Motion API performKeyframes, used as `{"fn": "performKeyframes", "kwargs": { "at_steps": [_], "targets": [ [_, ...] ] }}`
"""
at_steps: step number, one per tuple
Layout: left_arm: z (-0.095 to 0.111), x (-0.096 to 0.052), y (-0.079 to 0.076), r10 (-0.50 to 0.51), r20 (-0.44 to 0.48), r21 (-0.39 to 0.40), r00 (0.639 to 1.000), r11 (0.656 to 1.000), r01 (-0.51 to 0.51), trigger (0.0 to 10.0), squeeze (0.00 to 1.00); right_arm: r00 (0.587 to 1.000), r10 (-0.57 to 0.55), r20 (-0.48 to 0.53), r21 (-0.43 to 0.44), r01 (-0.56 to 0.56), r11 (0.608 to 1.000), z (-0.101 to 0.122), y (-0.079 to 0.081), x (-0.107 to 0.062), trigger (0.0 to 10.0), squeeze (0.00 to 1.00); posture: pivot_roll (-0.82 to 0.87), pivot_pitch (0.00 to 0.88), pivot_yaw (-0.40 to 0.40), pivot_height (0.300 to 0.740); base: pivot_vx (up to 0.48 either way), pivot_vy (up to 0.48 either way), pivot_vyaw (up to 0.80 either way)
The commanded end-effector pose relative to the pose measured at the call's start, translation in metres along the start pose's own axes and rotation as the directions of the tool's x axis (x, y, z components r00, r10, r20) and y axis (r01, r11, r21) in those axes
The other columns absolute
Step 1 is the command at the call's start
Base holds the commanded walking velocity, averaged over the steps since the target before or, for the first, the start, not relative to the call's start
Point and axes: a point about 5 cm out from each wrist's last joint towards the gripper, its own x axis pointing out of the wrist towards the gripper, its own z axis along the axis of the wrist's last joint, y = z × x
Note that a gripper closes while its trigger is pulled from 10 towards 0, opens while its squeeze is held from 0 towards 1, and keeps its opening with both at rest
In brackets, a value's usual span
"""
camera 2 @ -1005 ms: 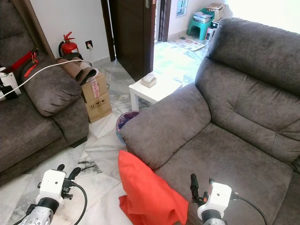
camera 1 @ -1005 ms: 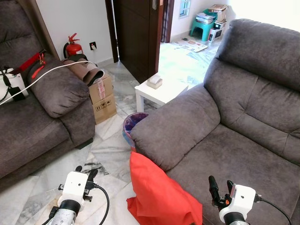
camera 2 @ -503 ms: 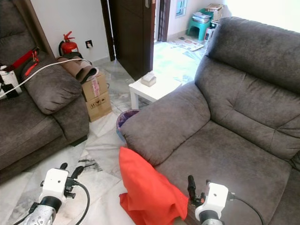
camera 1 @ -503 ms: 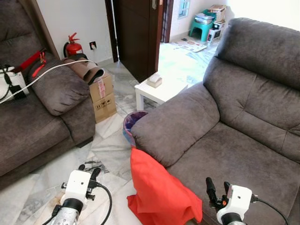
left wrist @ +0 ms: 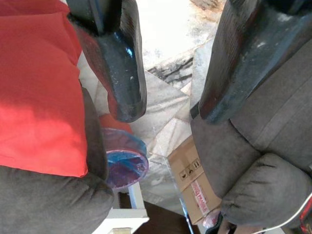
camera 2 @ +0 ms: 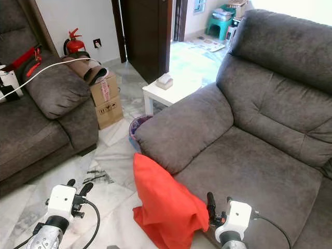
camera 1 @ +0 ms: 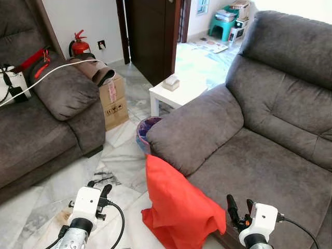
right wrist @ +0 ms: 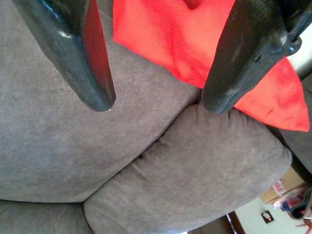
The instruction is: Move the pillow to the sofa from floor
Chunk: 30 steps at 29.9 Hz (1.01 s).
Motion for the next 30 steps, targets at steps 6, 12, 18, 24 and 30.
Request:
{"fn": "performKeyframes", "kwargs": {
  "at_steps": [6,12,18,24,30],
  "targets": [
    [0.002,0.0,0.001,0.001,-0.001,-0.003,1.0,1.0,-0.001,10.0,0.0,1.0,0.005,-0.028,-0.002,-0.005,1.0,-0.004,0.002,-0.001,10.0,0.0,0.01,0.136,0.014,0.65,0.0,0.0,0.0],
    [0.004,0.002,-0.002,-0.012,0.0,-0.012,1.0,1.0,0.012,10.0,0.0,1.0,0.011,-0.01,0.006,-0.011,1.0,-0.003,0.003,-0.001,10.0,0.0,0.01,0.134,0.015,0.65,0.0,0.0,0.0],
    [0.008,0.003,-0.003,-0.015,0.014,-0.015,1.0,1.0,0.015,10.0,0.0,1.0,0.015,-0.005,0.008,-0.014,1.0,-0.002,0.003,0.0,10.0,0.0,0.01,0.135,0.015,0.65,0.0,0.0,0.0],
    [0.012,0.005,-0.003,-0.013,0.024,-0.017,1.0,1.0,0.014,10.0,0.0,1.0,0.021,-0.01,0.011,-0.021,1.0,-0.001,0.006,0.001,10.0,0.0,0.01,0.136,0.016,0.645,0.0,0.0,0.0],
    [0.014,0.006,-0.005,-0.021,0.03,-0.02,0.999,1.0,0.021,10.0,0.0,0.999,0.027,0.025,0.028,-0.028,0.999,0.002,0.008,0.002,10.0,0.0,0.01,0.136,0.018,0.64,0.0,0.0,0.0]
  ]
}}
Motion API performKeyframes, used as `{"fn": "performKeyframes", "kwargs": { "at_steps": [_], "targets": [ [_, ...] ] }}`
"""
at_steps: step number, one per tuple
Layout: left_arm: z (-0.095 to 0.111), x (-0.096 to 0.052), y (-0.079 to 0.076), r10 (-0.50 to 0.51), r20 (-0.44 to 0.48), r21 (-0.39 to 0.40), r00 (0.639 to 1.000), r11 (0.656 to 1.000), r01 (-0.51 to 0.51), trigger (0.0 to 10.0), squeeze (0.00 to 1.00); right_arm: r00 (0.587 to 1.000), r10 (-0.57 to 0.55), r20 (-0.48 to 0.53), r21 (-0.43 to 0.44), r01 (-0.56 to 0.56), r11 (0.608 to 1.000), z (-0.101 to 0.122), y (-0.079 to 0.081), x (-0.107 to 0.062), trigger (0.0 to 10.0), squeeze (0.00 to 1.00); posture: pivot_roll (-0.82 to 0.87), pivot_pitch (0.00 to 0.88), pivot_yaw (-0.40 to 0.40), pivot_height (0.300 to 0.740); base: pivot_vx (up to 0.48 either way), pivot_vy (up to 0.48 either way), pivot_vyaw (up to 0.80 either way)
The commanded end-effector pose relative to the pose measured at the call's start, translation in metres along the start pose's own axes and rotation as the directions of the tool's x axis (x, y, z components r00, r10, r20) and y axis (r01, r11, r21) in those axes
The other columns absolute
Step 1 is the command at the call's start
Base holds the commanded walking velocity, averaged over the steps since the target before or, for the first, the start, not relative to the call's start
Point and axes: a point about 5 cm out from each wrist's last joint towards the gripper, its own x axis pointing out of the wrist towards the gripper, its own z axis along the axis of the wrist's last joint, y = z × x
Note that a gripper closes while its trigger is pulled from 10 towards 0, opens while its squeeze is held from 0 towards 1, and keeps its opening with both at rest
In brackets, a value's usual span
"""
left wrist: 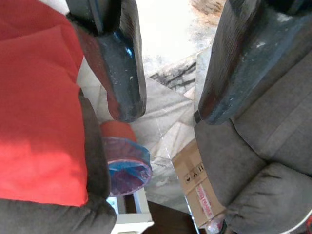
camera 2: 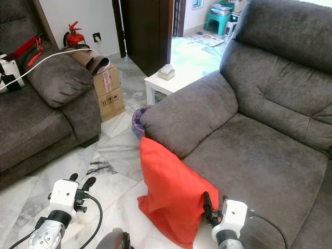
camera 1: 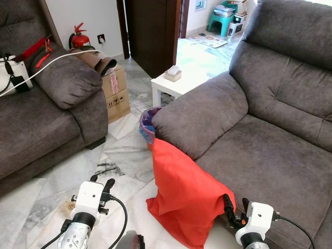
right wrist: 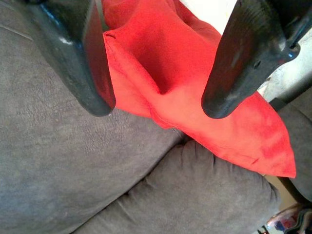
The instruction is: Move the pillow to the sofa from floor
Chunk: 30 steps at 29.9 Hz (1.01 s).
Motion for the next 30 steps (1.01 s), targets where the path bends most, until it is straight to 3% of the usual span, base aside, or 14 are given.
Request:
{"fn": "performKeyframes", "kwargs": {
  "at_steps": [1,18,30],
  "targets": [
    [0.001,0.0,-0.001,-0.009,0.0,-0.014,1.0,1.0,0.009,10.0,0.0,1.0,-0.005,0.022,0.018,0.004,1.0,0.002,0.0,-0.001,10.0,0.0,0.01,0.136,0.018,0.64,0.0,0.0,0.0],
    [-0.006,-0.012,0.009,0.019,-0.031,0.018,0.999,1.0,-0.018,10.0,0.0,1.0,-0.005,0.018,0.016,0.005,1.0,0.002,0.001,0.001,10.0,0.0,0.02,0.138,0.018,0.62,0.0,0.0,0.0],
    [-0.004,-0.013,0.002,-0.004,-0.021,0.002,1.0,1.0,0.005,10.0,0.0,1.0,-0.003,0.013,0.016,0.003,1.0,0.001,0.002,0.002,10.0,0.0,0.01,0.138,0.02,0.62,0.0,0.0,0.0]
  ]
}}
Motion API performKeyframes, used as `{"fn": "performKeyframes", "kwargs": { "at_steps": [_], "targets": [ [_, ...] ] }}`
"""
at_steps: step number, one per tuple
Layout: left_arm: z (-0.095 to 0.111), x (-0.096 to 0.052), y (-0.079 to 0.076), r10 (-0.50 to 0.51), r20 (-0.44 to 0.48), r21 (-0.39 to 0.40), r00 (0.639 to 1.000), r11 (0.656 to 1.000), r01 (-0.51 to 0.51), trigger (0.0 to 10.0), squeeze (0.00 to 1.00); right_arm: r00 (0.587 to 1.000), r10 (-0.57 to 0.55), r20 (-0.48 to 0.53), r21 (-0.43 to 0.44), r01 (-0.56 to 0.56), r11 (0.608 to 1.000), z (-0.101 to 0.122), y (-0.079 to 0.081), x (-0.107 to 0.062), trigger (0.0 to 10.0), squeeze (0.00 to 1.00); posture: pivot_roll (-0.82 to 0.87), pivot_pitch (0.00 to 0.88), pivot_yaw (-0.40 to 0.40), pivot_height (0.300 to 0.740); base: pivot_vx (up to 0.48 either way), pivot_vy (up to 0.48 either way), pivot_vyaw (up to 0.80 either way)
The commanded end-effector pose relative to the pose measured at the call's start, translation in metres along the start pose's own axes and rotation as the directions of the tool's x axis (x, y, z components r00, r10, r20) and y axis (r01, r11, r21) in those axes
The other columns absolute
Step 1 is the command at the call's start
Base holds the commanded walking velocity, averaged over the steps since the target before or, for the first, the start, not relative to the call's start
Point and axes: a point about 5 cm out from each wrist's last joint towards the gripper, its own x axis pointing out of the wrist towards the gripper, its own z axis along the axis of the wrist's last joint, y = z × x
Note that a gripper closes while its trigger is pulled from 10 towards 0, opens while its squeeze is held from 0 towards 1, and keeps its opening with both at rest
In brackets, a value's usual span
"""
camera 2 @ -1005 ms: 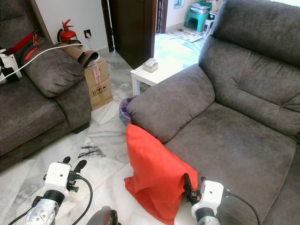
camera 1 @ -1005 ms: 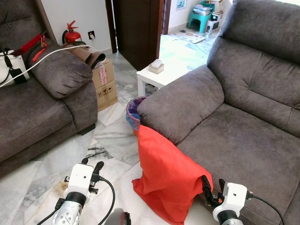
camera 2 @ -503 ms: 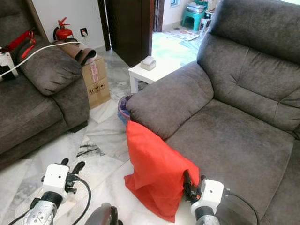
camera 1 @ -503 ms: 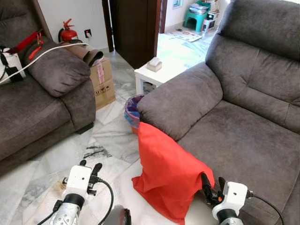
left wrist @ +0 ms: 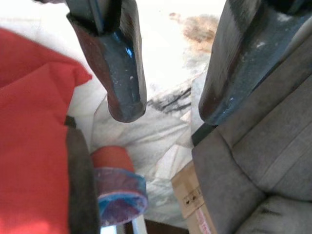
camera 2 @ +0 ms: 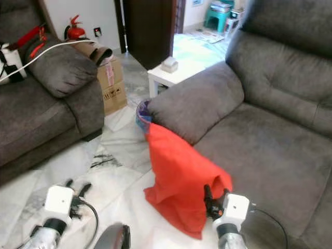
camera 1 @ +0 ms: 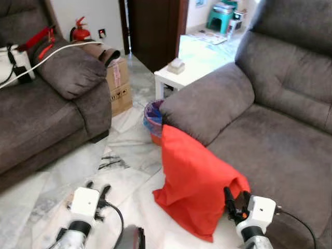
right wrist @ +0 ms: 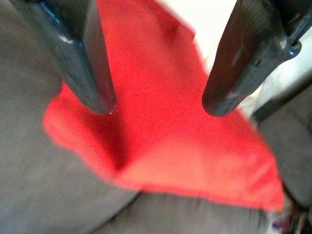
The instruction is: Move the pillow to the sofa from floor
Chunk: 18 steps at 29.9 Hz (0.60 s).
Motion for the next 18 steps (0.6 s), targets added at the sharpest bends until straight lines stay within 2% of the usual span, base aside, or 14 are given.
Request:
{"fn": "performKeyframes", "kwargs": {
  "at_steps": [1,16,18],
  "targets": [
    [0.0033,0.0014,-0.0025,-0.003,0.009,-0.014,1.0,1.0,0.003,10.0,0.0,1.0,-0.028,-0.009,-0.005,0.028,1.0,-0.001,-0.0087,-0.0029,10.0,0.0,0.01,0.138,0.02,0.62,0.0,0.0,0.0],
    [0.0103,0.0042,-0.0005,-0.001,0.035,-0.004,0.999,1.0,0.001,10.0,0.0,0.999,-0.015,0.035,0.017,0.014,1.0,0.0049,-0.003,-0.0001,10.0,0.0,0.02,0.14,0.029,0.62,0.0,0.0,0.0],
    [0.0111,0.0046,-0.0007,-0.002,0.037,-0.006,0.999,1.0,0.002,10.0,0.0,0.999,-0.016,0.04,0.021,0.015,1.0,0.0067,-0.0027,0.0015,10.0,0.0,0.02,0.14,0.029,0.62,0.244,0.0,0.0]
  ]
}}
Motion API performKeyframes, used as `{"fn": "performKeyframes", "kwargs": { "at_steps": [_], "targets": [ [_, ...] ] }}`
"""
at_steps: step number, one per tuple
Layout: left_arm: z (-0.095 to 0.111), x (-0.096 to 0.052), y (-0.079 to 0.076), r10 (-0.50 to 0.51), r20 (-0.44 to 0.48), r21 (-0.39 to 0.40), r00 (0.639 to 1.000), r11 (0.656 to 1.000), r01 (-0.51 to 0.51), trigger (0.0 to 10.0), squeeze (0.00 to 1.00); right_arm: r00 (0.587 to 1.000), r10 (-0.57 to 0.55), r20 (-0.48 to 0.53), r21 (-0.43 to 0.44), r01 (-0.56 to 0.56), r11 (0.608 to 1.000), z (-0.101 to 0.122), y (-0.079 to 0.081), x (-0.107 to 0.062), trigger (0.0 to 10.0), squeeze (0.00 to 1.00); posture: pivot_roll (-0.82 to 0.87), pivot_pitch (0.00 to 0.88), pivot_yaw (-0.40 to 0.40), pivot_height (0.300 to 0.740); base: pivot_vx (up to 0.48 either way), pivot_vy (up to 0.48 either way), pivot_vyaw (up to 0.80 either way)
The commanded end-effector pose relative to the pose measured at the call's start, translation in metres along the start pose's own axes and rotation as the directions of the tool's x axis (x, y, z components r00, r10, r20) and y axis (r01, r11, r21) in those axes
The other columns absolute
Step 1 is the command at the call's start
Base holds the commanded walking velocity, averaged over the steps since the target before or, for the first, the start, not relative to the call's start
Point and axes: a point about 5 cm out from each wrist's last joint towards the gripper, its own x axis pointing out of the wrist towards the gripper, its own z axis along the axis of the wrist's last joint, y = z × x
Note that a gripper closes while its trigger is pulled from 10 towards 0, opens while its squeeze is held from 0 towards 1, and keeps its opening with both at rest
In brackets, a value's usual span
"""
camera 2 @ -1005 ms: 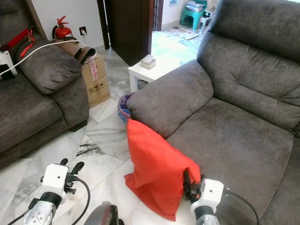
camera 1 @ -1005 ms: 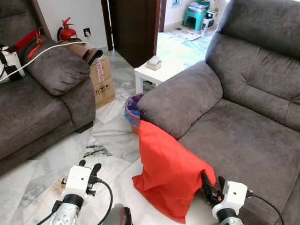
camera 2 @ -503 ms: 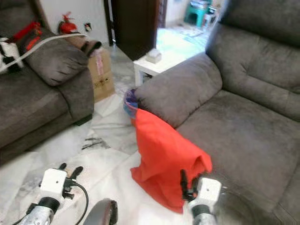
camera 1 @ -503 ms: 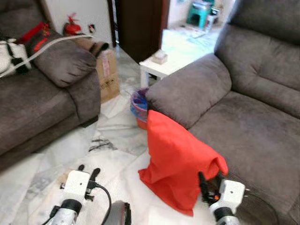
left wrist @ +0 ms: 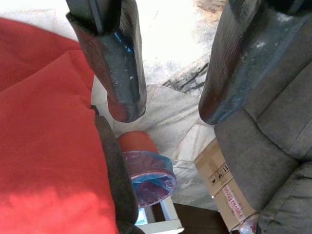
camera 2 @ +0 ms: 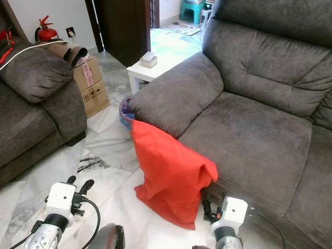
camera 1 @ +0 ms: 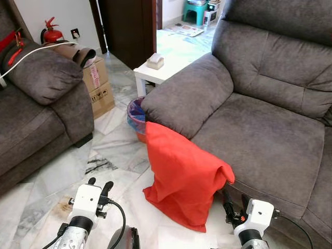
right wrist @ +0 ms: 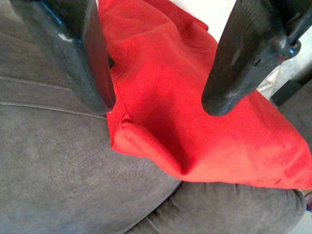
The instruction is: Move the pillow to the sofa from floor
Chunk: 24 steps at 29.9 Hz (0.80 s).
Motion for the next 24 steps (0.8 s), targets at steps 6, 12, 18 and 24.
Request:
{"fn": "performKeyframes", "kwargs": {
  "at_steps": [6,12,18,24],
  "targets": [
    [0.0008,-0.0027,0.0013,-0.007,-0.003,-0.003,1.0,1.0,0.007,10.0,0.0,1.0,-0.004,0.012,0.001,0.004,1.0,0.0022,-0.0003,0.0016,10.0,0.0,0.03,0.14,0.029,0.62,0.287,0.0,0.0],
    [0.0006,-0.0029,0.0011,-0.017,-0.005,-0.008,1.0,1.0,0.017,10.0,0.0,1.0,-0.012,0.0,-0.001,0.012,1.0,0.0002,-0.0001,0.0018,10.0,0.0,0.03,0.137,0.032,0.62,0.326,0.0,0.0],
    [0.0002,-0.0031,0.0006,-0.021,-0.007,-0.011,1.0,1.0,0.021,10.0,0.0,1.0,-0.014,-0.001,0.004,0.014,1.0,0.0004,0.0,0.0032,10.0,0.0,0.03,0.137,0.031,0.62,0.328,0.0,0.0],
    [0.0009,-0.004,-0.0012,-0.035,0.002,-0.023,0.999,0.999,0.035,10.0,0.0,1.0,-0.009,0.002,0.002,0.009,1.0,0.0026,0.0014,0.0063,10.0,0.0,0.03,0.136,0.029,0.62,0.216,0.0,0.0]
  ]
}}
